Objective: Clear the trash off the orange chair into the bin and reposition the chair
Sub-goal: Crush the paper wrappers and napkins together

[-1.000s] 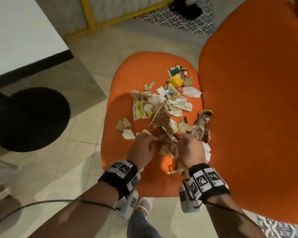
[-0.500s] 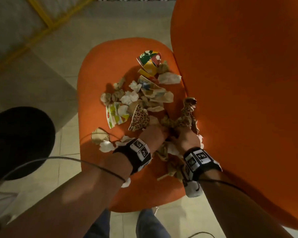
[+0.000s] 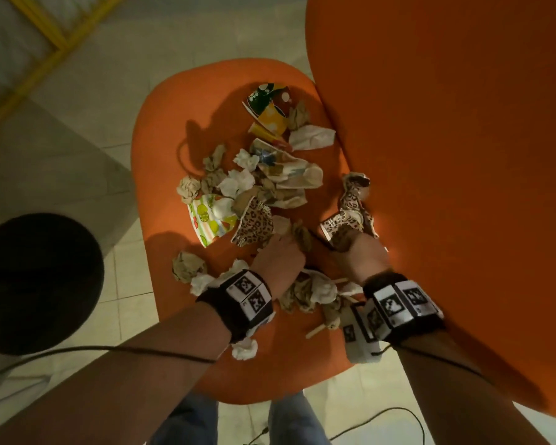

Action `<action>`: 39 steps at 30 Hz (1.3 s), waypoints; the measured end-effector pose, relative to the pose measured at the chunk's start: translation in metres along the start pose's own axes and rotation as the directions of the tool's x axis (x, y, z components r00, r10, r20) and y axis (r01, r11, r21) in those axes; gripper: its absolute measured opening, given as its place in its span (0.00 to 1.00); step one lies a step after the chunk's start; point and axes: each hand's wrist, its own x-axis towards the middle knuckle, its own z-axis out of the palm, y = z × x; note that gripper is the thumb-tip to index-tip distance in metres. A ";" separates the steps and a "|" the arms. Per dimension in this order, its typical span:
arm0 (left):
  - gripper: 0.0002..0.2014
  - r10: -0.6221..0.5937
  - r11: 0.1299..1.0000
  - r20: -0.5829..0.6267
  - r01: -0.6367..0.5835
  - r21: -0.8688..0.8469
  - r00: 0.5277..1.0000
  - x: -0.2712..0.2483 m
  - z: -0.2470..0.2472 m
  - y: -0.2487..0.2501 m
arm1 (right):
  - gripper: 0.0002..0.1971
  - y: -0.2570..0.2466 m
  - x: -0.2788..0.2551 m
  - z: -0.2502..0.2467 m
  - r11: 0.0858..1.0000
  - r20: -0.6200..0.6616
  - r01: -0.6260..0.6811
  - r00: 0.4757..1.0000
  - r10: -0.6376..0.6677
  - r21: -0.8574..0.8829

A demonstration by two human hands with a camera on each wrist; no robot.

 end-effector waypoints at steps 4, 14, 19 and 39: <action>0.12 -0.054 0.991 -0.083 0.043 -0.126 0.995 -0.002 -0.001 0.000 | 0.15 0.020 -0.015 -0.012 0.993 -0.025 -0.078 0.996 0.080 0.084; 0.08 -0.387 0.710 -0.253 0.111 -0.695 0.887 -0.024 -0.017 -0.012 | 0.09 0.073 -0.047 0.030 0.994 -0.037 -0.110 0.993 0.111 0.018; 0.10 -0.490 0.622 -0.270 0.116 -0.775 0.829 -0.028 -0.009 -0.014 | 0.17 0.075 -0.055 0.044 0.991 -0.001 -0.046 0.999 0.046 0.122; 0.11 -0.691 0.309 -0.123 0.138 -0.941 0.712 -0.037 -0.001 -0.041 | 0.31 0.071 -0.033 0.065 0.933 0.064 0.312 0.950 -0.305 -0.178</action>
